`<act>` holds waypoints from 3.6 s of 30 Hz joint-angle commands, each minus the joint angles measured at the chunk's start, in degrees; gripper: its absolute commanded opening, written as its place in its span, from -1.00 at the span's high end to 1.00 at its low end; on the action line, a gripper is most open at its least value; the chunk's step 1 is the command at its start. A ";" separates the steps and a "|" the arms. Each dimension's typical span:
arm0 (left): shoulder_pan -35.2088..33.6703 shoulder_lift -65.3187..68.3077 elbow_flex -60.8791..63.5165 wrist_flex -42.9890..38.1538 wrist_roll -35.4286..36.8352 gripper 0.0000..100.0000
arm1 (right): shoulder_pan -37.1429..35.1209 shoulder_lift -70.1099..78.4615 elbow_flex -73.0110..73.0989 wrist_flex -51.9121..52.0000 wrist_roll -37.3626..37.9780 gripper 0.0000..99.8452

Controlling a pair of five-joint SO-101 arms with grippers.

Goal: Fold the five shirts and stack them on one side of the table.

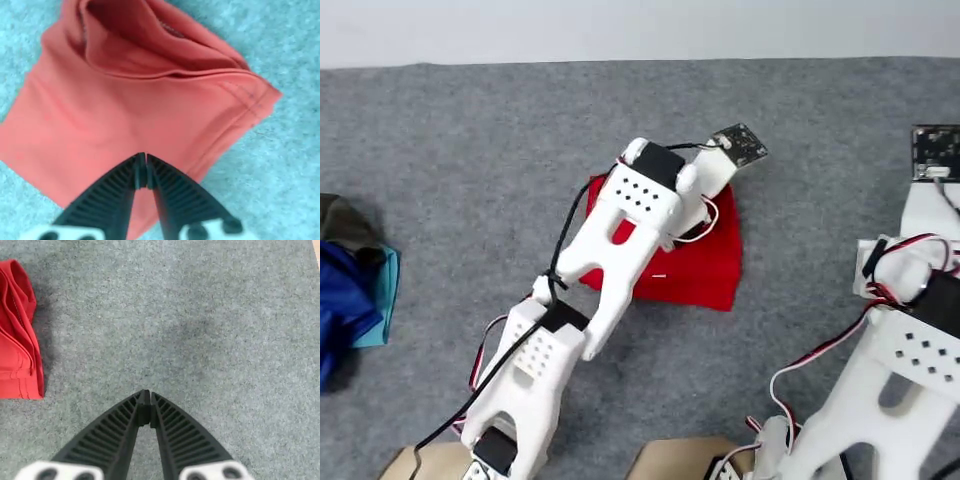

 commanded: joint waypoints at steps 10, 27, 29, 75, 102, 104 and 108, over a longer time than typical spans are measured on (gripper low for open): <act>11.78 12.04 -1.71 1.58 -0.26 0.99 | -0.57 -1.19 -0.44 2.51 0.18 0.98; -0.88 -6.24 2.24 1.32 -0.35 0.99 | -0.48 -0.48 -0.26 1.01 0.09 0.97; -4.92 -7.30 2.15 1.32 -0.44 0.99 | -1.19 0.22 0.26 -1.36 0.00 0.97; -6.59 -35.16 22.11 1.41 3.43 0.99 | -12.88 15.34 1.32 -13.23 -6.68 0.97; -36.48 -43.87 53.67 -16.88 7.74 0.99 | -35.38 33.01 1.23 -15.96 -6.86 0.80; -36.40 -47.56 61.76 -23.65 7.74 0.99 | -35.38 32.57 1.14 -14.73 -6.77 0.80; -35.34 -53.89 76.88 -36.48 7.91 0.99 | -36.70 32.84 -1.14 -9.98 -6.77 0.80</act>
